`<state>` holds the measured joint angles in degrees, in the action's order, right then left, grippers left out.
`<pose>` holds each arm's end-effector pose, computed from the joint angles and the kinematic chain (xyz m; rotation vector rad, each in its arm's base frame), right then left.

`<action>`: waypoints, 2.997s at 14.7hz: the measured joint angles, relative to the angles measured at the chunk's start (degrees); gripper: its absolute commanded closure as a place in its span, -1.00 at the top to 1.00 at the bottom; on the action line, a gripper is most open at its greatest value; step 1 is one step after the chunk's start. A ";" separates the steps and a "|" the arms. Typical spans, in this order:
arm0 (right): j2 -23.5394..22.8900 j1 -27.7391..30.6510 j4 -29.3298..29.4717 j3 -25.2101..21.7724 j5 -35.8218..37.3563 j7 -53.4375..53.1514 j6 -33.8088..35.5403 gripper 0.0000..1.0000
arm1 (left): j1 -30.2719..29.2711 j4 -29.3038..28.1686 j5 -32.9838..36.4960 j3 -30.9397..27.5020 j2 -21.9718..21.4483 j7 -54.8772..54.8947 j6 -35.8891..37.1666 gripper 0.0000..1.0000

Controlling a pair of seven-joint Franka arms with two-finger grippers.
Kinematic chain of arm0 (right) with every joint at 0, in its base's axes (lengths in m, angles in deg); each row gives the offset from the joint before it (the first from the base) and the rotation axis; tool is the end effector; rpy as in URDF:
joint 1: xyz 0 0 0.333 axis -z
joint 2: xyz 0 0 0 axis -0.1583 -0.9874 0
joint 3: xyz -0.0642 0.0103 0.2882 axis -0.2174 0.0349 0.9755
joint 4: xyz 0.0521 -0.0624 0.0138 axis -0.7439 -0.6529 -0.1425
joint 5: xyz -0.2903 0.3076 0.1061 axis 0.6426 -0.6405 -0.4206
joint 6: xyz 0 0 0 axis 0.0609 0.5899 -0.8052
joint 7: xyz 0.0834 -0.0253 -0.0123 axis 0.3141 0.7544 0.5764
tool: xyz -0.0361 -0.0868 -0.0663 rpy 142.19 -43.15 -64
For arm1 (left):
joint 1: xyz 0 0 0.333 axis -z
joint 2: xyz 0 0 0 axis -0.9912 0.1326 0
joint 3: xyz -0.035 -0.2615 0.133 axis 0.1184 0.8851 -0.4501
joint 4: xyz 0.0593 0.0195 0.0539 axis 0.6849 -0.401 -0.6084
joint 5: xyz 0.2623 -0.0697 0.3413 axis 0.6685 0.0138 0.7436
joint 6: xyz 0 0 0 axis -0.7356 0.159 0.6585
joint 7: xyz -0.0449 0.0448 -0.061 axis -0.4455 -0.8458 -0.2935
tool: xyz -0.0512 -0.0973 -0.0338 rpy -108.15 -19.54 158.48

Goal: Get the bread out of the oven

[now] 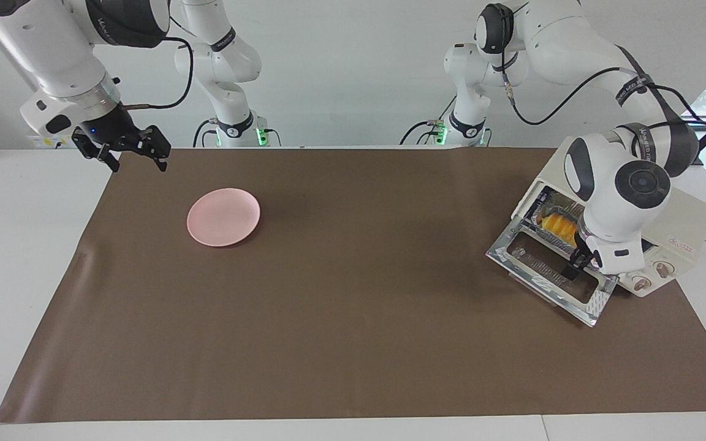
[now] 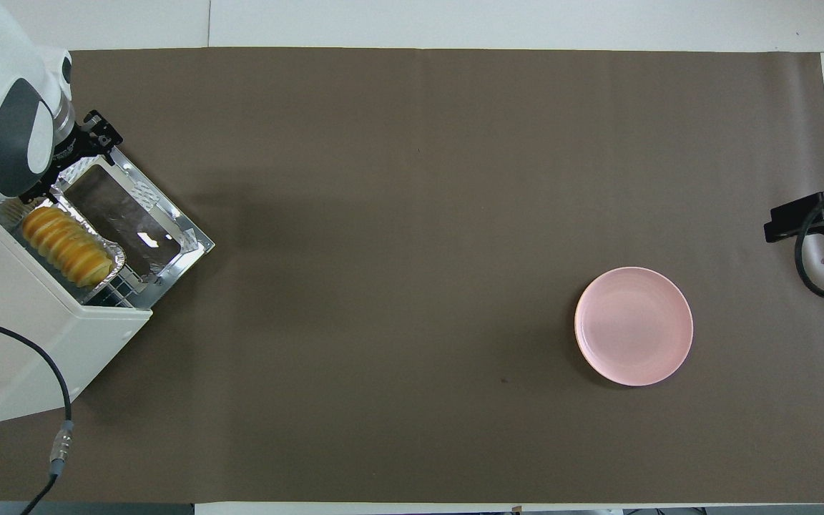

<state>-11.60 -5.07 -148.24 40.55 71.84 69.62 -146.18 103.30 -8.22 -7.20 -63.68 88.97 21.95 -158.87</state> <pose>0.5854 -0.0394 0.5760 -3.1393 0.0225 0.1172 0.7007 -0.0217 0.3880 -2.6480 -1.0073 0.0200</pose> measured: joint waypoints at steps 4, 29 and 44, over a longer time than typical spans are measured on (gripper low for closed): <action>0.00 0.00 0.00 0.00 0.00 0.00 0.00 1.00 | 0.58 -4.79 0.56 0.07 -1.75 -1.37 -2.40 1.00; 0.00 0.00 0.00 0.00 0.00 0.00 0.00 1.00 | 2.43 -14.93 1.99 0.55 -5.63 -3.93 -13.21 -1.00; 0.00 0.00 0.00 0.00 0.00 0.00 0.00 1.00 | 17.18 -0.71 -6.73 16.93 -0.41 6.19 -10.50 -1.00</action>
<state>-11.60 -5.07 -148.24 40.55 71.84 69.62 -146.18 120.48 -8.93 -13.94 -46.76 88.55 28.13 -169.36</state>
